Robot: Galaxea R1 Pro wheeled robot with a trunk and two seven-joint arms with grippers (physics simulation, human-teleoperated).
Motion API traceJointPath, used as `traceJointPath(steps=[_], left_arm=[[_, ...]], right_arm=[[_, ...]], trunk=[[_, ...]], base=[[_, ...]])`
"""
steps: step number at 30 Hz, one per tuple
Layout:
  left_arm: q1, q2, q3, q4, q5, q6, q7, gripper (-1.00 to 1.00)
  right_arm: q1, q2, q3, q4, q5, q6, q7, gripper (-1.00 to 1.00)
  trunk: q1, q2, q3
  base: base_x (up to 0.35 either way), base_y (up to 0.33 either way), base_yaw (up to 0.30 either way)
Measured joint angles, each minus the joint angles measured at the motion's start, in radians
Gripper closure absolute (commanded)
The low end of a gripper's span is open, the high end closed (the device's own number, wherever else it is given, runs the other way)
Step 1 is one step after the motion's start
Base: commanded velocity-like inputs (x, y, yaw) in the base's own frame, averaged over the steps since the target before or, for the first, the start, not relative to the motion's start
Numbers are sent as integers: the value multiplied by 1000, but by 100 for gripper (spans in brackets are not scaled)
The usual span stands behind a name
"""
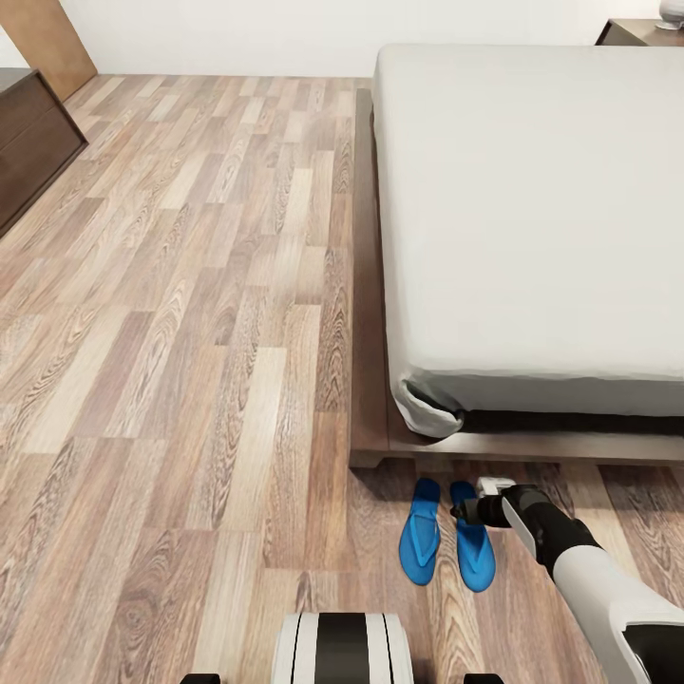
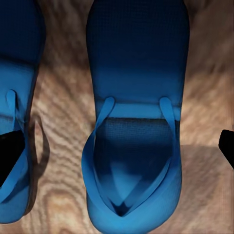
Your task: In the bedroom, move the book from the bed onto either nightstand, and place the two sandals side by side next to the bed.
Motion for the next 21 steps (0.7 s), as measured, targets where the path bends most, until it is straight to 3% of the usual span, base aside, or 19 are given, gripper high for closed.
traceJointPath(steps=[21], left_arm=[[0,0,-1,-1,0,-3,-2,-100]], right_arm=[[1,-3,-2,2,0,-1,0,-100]], trunk=[[0,0,4]], base=[[0,0,0]])
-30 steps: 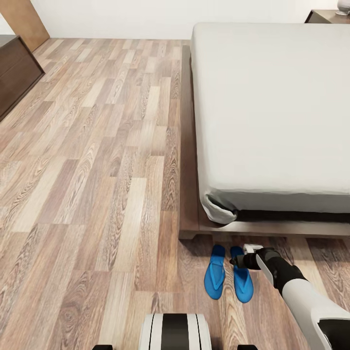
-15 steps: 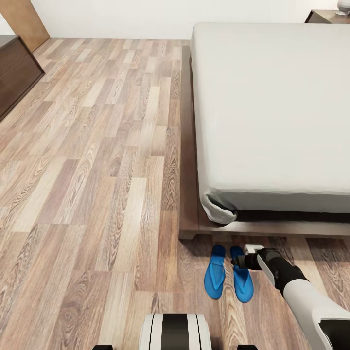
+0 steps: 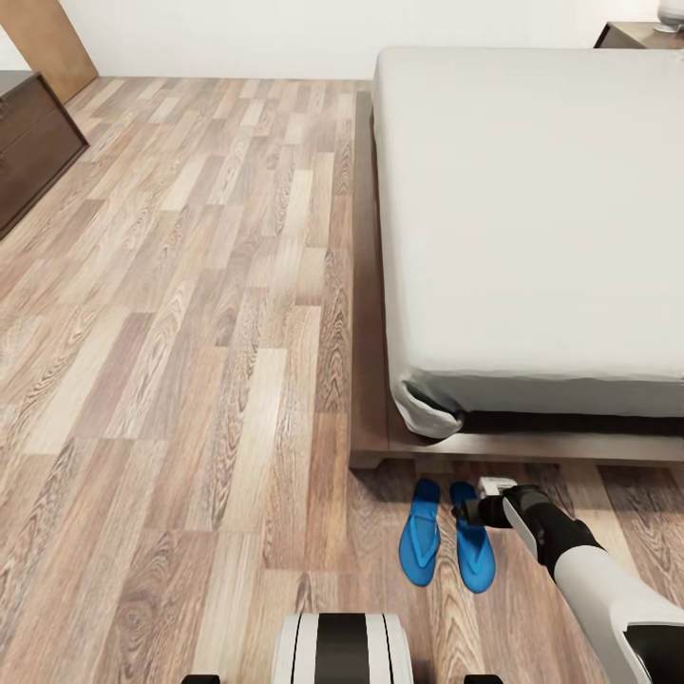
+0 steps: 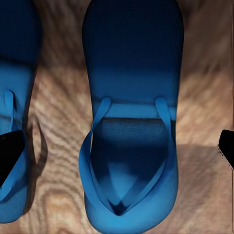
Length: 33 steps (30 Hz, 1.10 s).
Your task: In the bedroom, move the book from the bed onto either nightstand, and place the two sandals side by side next to the bed.
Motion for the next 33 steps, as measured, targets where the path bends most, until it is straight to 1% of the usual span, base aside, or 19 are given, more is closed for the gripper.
traceJointPath(steps=[3,17,33], left_arm=[[0,0,0,0,0,0,-1,-100],[0,0,0,0,0,0,-1,-100],[0,-1,0,0,0,1,-1,-100]], right_arm=[[1,-1,0,1,0,0,0,-100],[8,-18,0,2,1,1,0,-100],[9,-22,1,47,2,3,1,-100]], trunk=[[-1,1,12],[-1,1,12],[-1,1,12]], base=[[0,0,0],[0,0,0],[0,0,0]])
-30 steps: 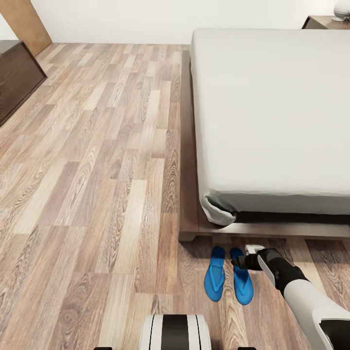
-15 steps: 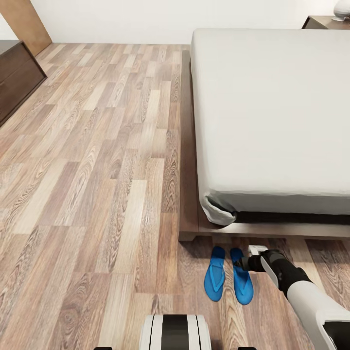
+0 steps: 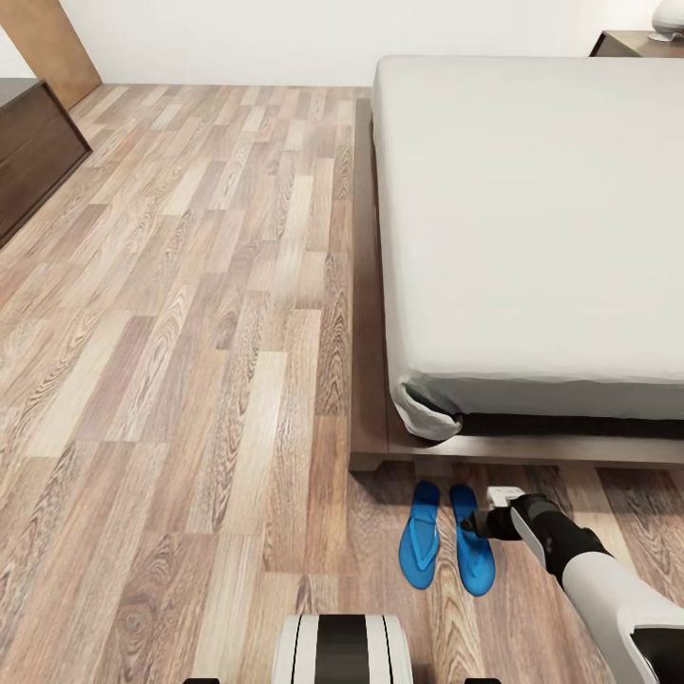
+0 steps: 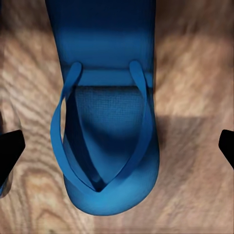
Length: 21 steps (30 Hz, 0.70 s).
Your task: In the bedroom, move the book from the bed onto either nightstand, and place the two sandals side by side next to the bed.
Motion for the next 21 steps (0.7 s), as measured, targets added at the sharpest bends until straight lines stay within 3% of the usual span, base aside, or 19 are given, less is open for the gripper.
traceJointPath(steps=[7,13,21], left_arm=[[-1,0,0,0,0,1,0,-100],[-1,0,0,1,0,1,0,-100],[-1,0,0,0,0,1,0,-100]], right_arm=[[0,-5,2,12,0,1,0,-100],[1,-8,5,32,0,0,0,-100],[1,-13,9,48,0,0,0,-100]], trunk=[[0,0,0],[-3,1,23],[-3,1,23]], base=[[0,0,0],[0,0,0],[0,0,0]])
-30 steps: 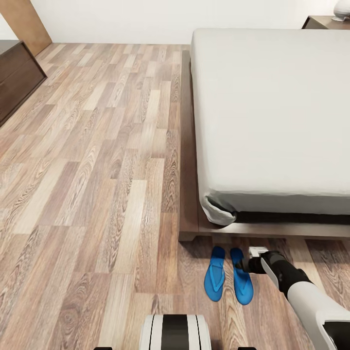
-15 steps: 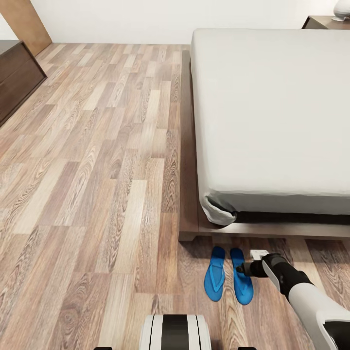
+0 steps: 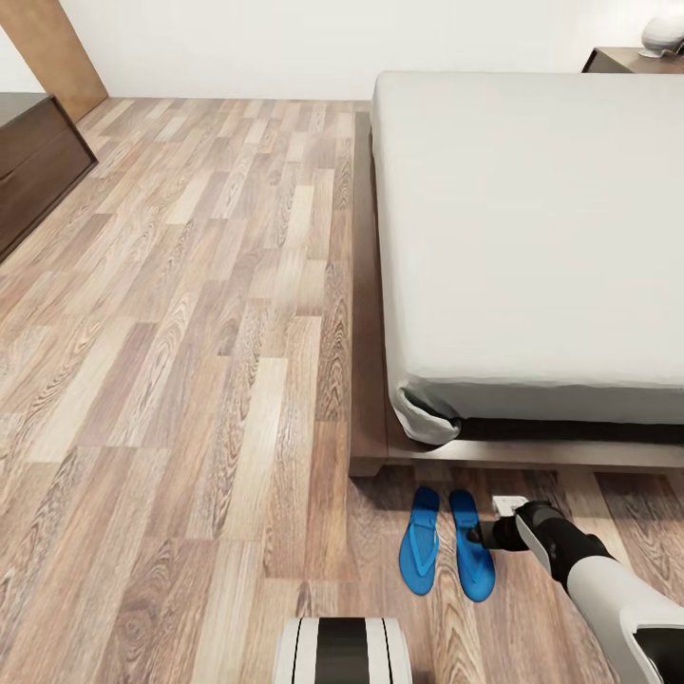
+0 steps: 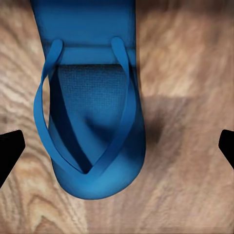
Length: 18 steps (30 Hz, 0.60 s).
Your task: In the bedroom, move the book from the bed onto either nightstand, and place the two sandals side by side next to the bed.
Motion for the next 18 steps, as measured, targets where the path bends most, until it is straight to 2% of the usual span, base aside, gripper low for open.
traceJointPath(steps=[9,12,15,18], left_arm=[[0,0,0,0,0,0,0,-100],[0,0,-1,0,0,0,0,-100],[0,-1,-1,0,0,1,0,-100],[0,-1,-1,0,0,1,0,-100]], right_arm=[[1,-2,3,13,0,0,0,-100],[1,-2,4,15,1,0,0,-100],[4,-3,4,17,14,0,-1,-100],[10,-2,4,17,33,-1,-2,-100]], trunk=[[0,0,0],[-1,1,11],[-3,1,23],[-3,1,23]], base=[[0,0,0],[0,0,0],[0,0,0],[0,0,0]])
